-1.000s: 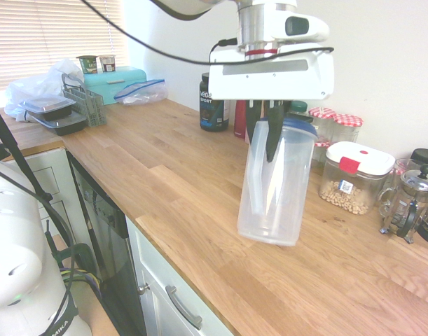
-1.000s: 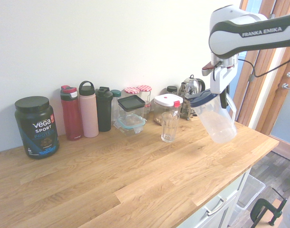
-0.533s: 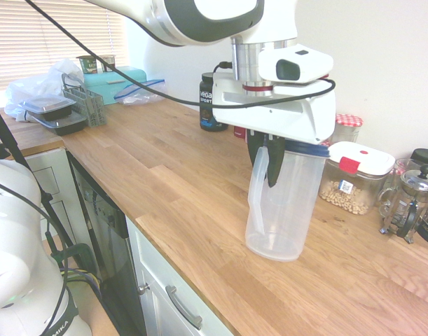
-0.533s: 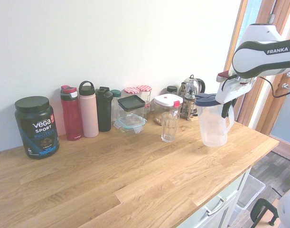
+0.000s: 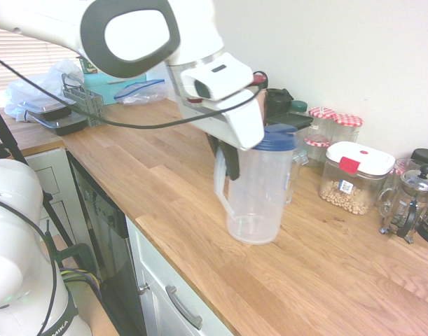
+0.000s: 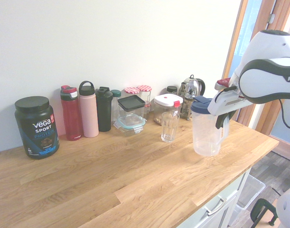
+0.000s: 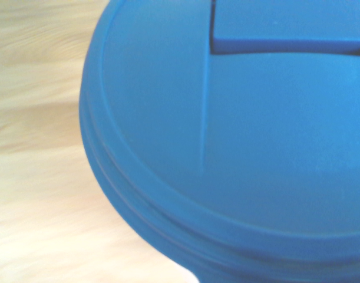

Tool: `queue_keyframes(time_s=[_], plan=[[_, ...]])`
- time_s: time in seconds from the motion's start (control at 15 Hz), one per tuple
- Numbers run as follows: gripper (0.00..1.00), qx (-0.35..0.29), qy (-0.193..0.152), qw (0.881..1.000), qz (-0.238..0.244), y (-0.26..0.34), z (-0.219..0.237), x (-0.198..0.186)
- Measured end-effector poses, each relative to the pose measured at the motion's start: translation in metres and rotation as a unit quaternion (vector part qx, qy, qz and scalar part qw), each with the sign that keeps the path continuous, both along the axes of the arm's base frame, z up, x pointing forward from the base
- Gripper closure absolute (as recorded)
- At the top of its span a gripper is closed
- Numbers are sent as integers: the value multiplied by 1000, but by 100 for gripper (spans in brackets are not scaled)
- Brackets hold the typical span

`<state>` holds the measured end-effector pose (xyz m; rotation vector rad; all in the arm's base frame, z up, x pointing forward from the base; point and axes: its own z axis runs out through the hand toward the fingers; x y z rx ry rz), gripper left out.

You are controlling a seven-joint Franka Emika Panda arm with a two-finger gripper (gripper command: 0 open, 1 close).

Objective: Pour me some water

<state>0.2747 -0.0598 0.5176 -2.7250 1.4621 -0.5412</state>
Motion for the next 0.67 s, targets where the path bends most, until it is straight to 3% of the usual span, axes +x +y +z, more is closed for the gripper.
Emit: queue_keyframes(time_s=[0.33, 0.67], plan=[[100, 1, -27, 999, 29, 96, 16, -18], [100, -12, -71, 997, 22, 199, -15, 23]])
